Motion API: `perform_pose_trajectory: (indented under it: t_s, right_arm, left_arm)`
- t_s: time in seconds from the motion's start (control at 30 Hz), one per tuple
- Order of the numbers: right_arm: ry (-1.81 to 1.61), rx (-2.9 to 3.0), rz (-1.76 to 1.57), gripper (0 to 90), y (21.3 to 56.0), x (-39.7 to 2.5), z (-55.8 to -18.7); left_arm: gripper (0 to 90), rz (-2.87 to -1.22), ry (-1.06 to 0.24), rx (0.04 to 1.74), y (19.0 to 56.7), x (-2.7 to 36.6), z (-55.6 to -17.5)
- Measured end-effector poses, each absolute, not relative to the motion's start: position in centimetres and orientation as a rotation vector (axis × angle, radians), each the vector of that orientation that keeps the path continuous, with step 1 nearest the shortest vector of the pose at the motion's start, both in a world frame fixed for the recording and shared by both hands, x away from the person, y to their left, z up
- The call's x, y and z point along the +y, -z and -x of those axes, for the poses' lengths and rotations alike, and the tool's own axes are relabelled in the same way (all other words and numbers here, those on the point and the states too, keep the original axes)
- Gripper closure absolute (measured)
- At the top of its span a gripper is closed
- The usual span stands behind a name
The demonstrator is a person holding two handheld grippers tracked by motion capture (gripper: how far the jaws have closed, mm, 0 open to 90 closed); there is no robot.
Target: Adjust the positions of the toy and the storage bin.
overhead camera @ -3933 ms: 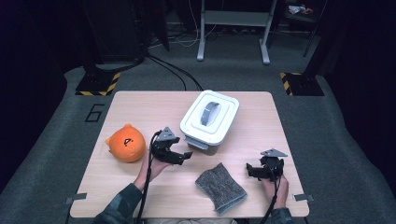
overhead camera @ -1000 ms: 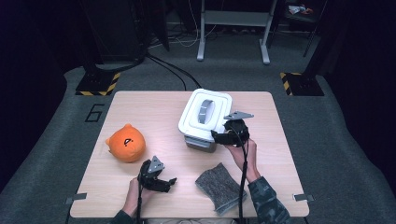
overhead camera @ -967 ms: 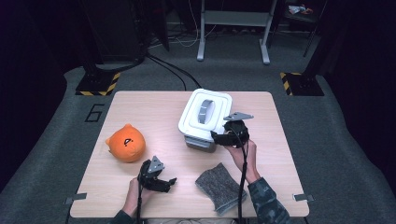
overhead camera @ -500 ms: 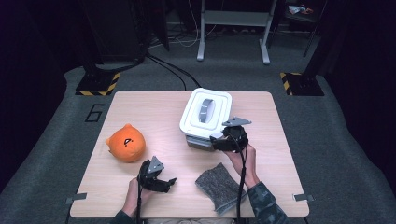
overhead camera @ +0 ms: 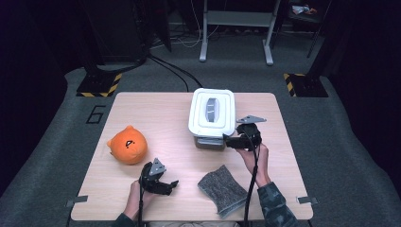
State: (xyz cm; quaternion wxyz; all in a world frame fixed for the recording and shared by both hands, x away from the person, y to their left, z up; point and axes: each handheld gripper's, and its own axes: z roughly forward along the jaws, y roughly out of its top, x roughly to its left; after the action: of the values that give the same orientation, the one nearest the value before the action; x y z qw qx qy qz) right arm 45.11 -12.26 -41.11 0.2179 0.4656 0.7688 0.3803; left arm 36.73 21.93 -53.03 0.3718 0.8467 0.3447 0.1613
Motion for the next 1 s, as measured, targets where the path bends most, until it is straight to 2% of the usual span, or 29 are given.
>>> perform_pose_trajectory:
  t_s: [0.3, 0.7, 1.0]
  right_arm:
    - [-1.019, 2.122, -1.282, 20.2, 40.6, -13.0, -45.9]
    - [-1.035, 2.149, -1.227, 11.3, 38.7, -10.2, -47.7]
    - [-0.974, 2.181, -1.199, 16.5, 38.3, -7.8, -50.6]
  left_arm:
    - [13.1, -2.178, -0.407, 0.892, 52.9, 22.0, -36.8]
    - [11.7, -2.172, -0.417, 0.898, 53.0, 22.0, -36.8]
    - [10.9, -2.175, -0.415, 0.905, 53.0, 22.0, -36.8]
